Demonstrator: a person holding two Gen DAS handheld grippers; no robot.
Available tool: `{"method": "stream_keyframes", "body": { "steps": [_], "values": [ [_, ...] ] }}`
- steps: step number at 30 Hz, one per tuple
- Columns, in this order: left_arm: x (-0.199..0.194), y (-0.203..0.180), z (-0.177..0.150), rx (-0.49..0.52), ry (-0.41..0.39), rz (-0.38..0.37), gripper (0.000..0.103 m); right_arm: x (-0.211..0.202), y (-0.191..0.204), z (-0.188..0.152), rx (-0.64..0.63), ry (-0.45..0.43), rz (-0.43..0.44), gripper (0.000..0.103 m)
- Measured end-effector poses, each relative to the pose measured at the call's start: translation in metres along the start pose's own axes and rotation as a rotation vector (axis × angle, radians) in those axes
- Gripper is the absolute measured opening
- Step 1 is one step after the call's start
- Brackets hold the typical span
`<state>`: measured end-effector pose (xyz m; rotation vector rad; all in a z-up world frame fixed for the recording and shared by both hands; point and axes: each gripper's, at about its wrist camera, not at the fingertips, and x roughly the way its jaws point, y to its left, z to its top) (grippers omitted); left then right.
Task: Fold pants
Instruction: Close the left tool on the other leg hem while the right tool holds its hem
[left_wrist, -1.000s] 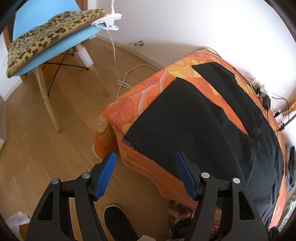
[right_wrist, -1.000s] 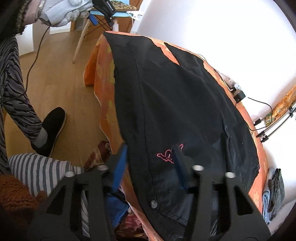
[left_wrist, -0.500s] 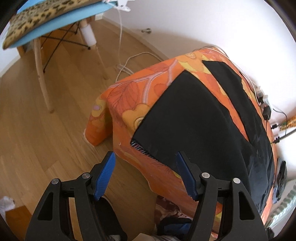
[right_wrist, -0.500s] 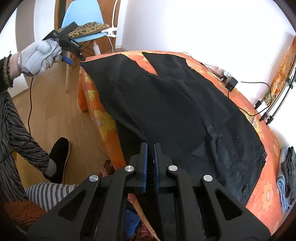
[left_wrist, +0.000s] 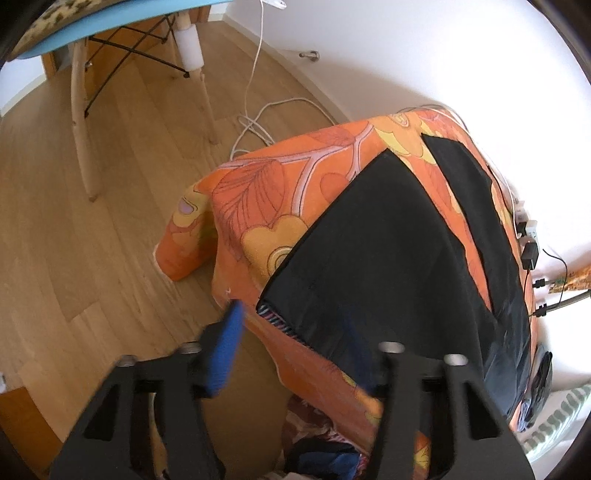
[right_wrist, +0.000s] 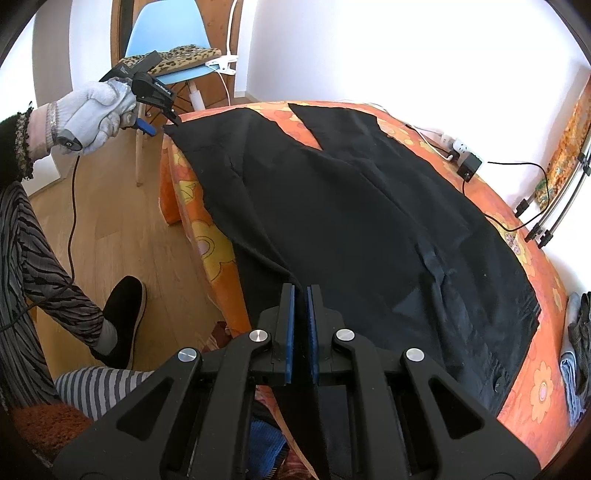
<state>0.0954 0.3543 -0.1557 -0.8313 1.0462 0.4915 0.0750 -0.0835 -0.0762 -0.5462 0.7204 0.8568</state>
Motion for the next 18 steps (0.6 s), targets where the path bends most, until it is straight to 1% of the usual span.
{"method": "stream_keyframes", "body": {
  "steps": [2,4,5,6,8,13,18],
  "values": [
    [0.003,0.001,0.000,-0.008,0.005,0.002,0.032,0.000,-0.001,0.000,0.003,0.000,0.000,0.007],
    [0.004,0.002,-0.001,-0.016,-0.002,0.005,0.030,-0.001,-0.001,0.000,0.005,-0.002,0.002,0.007],
    [0.002,0.002,0.000,-0.016,-0.014,0.011,0.023,-0.001,-0.001,0.000,0.005,-0.003,0.002,0.007],
    [0.000,0.002,0.000,-0.016,-0.027,0.017,0.012,-0.002,-0.001,0.000,0.004,-0.005,0.001,0.007],
    [-0.005,0.000,0.001,-0.012,-0.052,0.020,0.007,-0.002,-0.002,-0.001,0.003,-0.007,-0.001,0.007],
    [-0.009,-0.008,-0.001,0.015,-0.087,0.033,0.005,-0.003,-0.002,-0.001,0.006,-0.009,-0.009,0.007],
    [-0.028,-0.016,0.001,0.031,-0.144,-0.009,0.005,-0.004,-0.002,0.000,0.010,-0.016,-0.019,0.007]
  ]
}}
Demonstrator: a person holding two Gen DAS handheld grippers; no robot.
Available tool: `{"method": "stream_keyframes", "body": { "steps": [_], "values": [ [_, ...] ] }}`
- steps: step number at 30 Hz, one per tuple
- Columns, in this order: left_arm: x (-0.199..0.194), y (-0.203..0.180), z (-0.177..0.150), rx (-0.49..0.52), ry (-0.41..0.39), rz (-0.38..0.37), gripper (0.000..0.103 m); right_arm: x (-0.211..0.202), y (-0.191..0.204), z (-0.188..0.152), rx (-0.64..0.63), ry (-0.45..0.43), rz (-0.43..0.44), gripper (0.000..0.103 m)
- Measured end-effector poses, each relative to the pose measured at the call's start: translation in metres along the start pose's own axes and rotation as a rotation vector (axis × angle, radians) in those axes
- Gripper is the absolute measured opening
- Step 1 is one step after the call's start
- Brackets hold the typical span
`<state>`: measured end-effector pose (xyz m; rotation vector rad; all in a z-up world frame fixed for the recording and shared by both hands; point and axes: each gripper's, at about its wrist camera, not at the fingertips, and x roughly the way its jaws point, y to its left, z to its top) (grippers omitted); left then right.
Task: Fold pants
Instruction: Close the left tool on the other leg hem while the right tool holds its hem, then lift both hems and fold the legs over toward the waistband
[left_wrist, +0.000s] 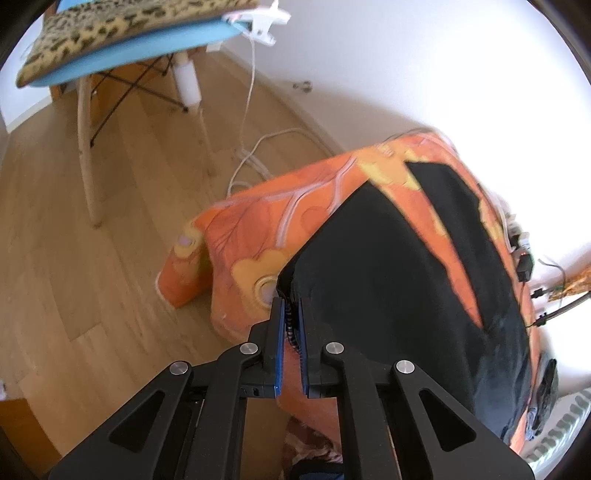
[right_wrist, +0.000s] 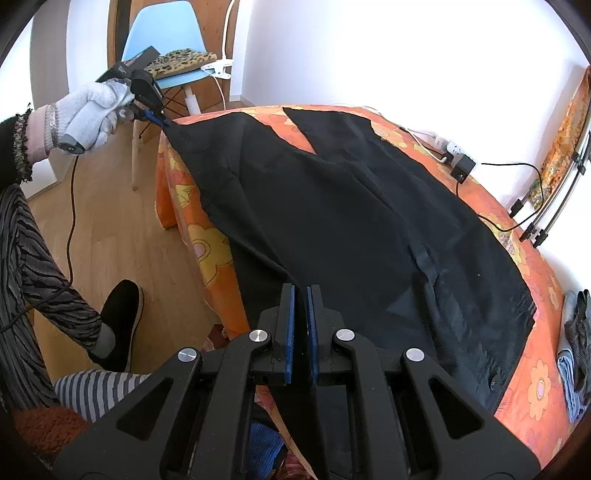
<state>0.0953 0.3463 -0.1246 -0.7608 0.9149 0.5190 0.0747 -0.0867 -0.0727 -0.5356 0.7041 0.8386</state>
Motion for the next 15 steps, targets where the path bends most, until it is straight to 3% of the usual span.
{"method": "stream_keyframes", "body": {
  "steps": [5,11,15],
  "values": [
    [0.001,-0.014,0.006,0.040,-0.018,0.000,0.005,-0.002,-0.002,0.003,0.007,-0.013,-0.021,0.007],
    [0.013,-0.019,0.013,0.006,-0.011,-0.016,0.005,-0.006,-0.012,0.009,0.044,-0.034,-0.043,0.007],
    [0.005,-0.027,0.015,0.012,-0.034,-0.039,0.005,-0.008,-0.011,0.004,0.042,-0.026,0.011,0.008]
  ]
}}
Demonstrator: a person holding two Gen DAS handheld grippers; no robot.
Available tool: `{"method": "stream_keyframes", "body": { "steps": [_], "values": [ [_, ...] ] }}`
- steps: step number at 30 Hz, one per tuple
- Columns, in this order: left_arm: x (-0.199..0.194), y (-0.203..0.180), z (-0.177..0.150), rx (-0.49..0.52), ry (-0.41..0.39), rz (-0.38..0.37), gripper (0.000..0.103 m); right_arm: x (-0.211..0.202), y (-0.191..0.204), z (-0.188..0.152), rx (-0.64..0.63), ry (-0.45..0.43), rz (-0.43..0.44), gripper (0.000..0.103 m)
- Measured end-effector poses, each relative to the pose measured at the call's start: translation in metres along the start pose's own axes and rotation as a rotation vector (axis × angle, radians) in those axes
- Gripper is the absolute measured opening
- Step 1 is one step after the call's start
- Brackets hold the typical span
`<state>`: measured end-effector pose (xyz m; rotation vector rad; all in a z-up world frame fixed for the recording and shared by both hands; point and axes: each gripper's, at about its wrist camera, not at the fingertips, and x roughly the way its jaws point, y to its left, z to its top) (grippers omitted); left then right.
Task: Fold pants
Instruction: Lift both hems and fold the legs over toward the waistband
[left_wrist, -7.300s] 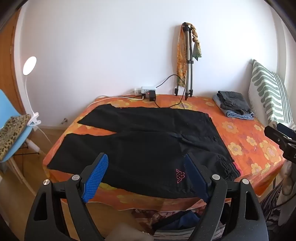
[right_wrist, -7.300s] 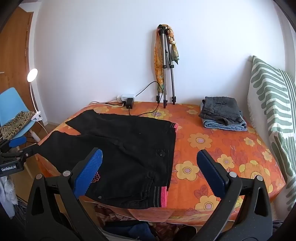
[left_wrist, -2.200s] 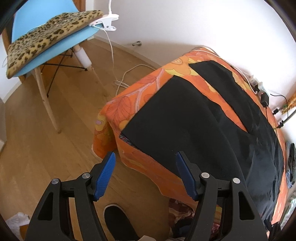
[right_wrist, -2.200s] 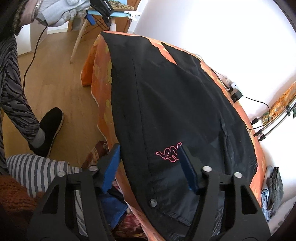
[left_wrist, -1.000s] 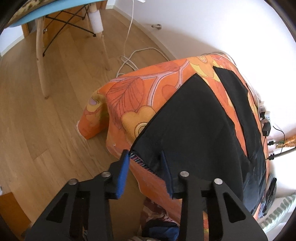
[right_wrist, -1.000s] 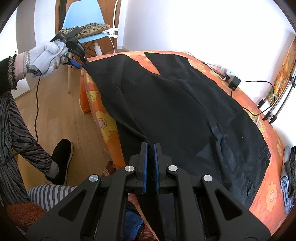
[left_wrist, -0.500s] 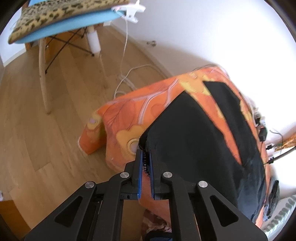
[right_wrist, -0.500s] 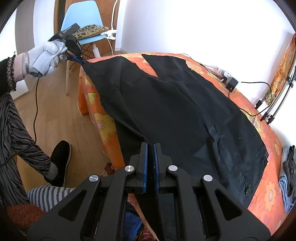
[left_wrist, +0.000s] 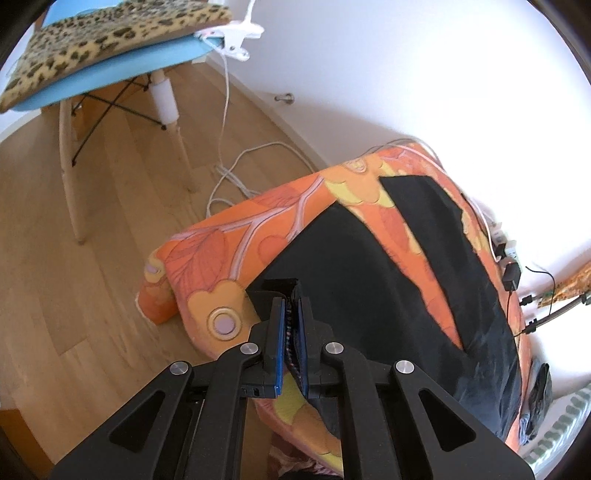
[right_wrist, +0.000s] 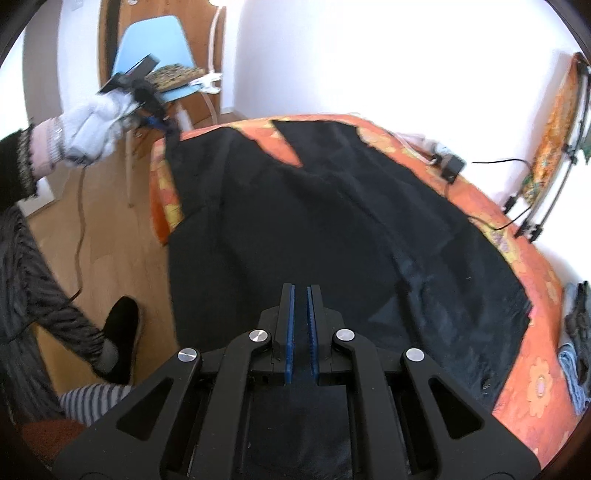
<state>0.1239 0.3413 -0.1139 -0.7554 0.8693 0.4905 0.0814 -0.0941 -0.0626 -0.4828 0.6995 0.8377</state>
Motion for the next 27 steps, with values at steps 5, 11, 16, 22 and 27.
{"method": "stream_keyframes", "body": {
  "steps": [5,11,16,22,27],
  "values": [
    [-0.006,-0.010,0.006,-0.003,-0.024,-0.028,0.005,-0.003,0.013,-0.013,-0.026,0.019,0.075,0.060],
    [-0.014,-0.020,0.010,0.000,-0.048,-0.057,0.005,-0.002,0.055,-0.027,-0.187,0.016,0.042,0.066],
    [-0.021,-0.020,0.009,0.015,-0.078,-0.032,0.005,0.012,0.080,-0.036,-0.342,0.040,-0.107,0.062],
    [-0.025,-0.021,0.011,0.012,-0.086,-0.036,0.005,0.014,0.065,-0.026,-0.305,0.076,-0.128,0.007],
    [-0.034,-0.041,0.020,0.053,-0.121,-0.043,0.005,0.001,0.032,0.001,-0.238,0.061,-0.133,0.005]
  ]
}}
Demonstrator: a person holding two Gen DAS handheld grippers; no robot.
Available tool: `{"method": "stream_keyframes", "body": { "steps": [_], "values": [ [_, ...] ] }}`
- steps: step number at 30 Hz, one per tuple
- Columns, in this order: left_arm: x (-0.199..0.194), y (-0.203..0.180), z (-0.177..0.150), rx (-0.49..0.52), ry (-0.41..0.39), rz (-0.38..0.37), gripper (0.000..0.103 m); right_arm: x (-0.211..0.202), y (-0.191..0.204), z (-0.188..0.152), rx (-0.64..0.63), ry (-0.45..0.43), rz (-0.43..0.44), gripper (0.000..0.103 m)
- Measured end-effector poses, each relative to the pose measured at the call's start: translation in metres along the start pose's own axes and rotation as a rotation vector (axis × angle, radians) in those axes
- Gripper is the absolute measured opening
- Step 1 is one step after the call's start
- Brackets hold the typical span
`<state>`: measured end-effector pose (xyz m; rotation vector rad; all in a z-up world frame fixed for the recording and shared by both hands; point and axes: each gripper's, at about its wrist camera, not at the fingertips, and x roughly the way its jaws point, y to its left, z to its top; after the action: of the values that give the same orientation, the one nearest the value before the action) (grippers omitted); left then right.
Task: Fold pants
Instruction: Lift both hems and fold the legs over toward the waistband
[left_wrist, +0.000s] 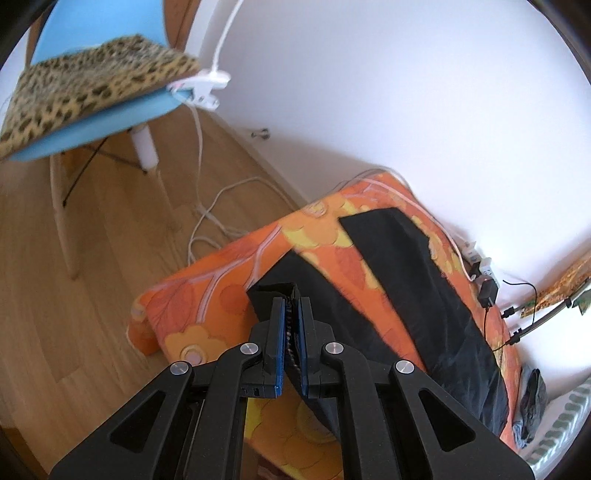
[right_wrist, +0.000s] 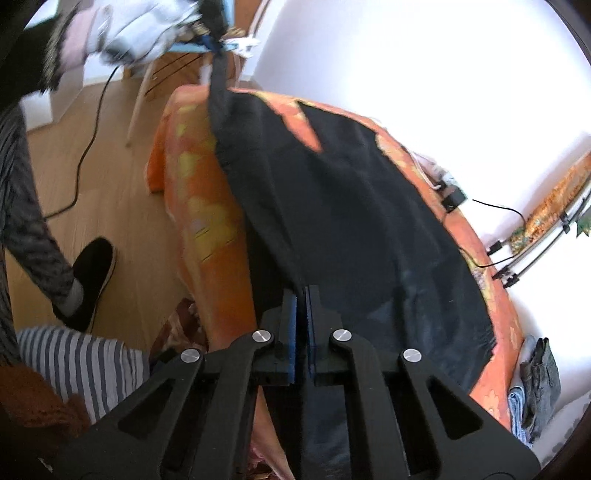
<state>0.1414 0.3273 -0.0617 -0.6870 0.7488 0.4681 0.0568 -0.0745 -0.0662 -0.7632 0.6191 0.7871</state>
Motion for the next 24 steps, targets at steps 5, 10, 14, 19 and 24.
{"method": "stream_keyframes", "body": {
  "steps": [5,10,14,19,24],
  "values": [
    [0.009,-0.021,0.012,0.001,-0.010,-0.028,0.005,-0.005,-0.039,0.021,0.019,-0.008,-0.036,0.004],
    [0.028,-0.049,0.029,0.031,-0.010,-0.036,0.005,0.002,-0.078,0.040,0.021,-0.006,-0.090,0.004],
    [0.046,-0.076,0.047,0.064,-0.015,-0.032,0.005,0.019,-0.112,0.053,0.037,0.008,-0.122,0.004],
    [0.083,-0.113,0.065,0.132,0.001,0.002,0.005,0.053,-0.159,0.049,0.104,0.044,-0.132,0.004],
    [0.127,-0.151,0.079,0.188,0.013,0.043,0.005,0.096,-0.190,0.032,0.144,0.086,-0.128,0.004]
  ]
}}
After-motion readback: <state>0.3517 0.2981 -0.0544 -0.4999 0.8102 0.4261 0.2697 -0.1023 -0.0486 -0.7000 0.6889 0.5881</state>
